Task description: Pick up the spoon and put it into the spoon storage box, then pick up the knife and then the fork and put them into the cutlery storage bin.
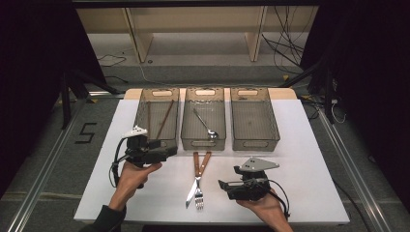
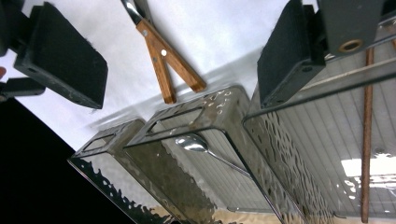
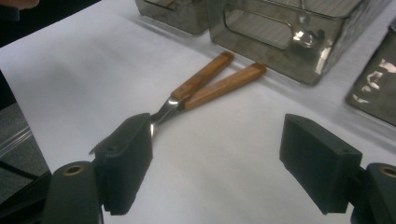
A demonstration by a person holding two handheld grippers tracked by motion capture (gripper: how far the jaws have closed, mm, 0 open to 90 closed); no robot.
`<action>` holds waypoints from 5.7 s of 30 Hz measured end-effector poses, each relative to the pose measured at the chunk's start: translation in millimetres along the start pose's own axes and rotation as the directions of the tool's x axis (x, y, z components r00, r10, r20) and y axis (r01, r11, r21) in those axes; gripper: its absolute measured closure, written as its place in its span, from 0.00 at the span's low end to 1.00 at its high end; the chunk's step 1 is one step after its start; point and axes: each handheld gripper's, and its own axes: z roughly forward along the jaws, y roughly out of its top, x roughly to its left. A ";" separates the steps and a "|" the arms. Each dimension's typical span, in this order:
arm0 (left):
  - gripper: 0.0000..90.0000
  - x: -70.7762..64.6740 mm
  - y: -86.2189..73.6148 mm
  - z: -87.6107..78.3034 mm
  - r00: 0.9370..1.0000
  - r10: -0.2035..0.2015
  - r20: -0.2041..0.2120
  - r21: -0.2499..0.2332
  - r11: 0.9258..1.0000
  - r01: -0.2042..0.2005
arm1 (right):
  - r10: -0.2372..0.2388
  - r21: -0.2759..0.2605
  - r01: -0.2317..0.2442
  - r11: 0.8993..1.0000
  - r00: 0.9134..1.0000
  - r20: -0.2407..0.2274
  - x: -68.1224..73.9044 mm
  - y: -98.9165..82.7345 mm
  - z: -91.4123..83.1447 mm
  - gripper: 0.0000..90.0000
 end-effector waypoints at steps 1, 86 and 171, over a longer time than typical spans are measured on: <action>0.18 -0.2 -2.7 -0.8 1.000 0.000 0.008 -0.003 1.000 0.000 | -0.001 0.003 0.001 1.000 1.000 0.000 1.8 1.2 2.2 0.29; 0.18 6.1 -77.9 -23.7 0.995 0.087 -0.056 -0.072 0.993 -0.091 | -0.029 0.217 0.026 0.976 1.000 0.011 46.5 5.4 99.3 0.71; 0.18 12.4 -79.5 -21.6 0.996 0.067 -0.051 -0.061 0.996 -0.070 | 0.292 -0.012 -0.296 0.955 0.933 0.209 -151.7 95.4 17.5 0.99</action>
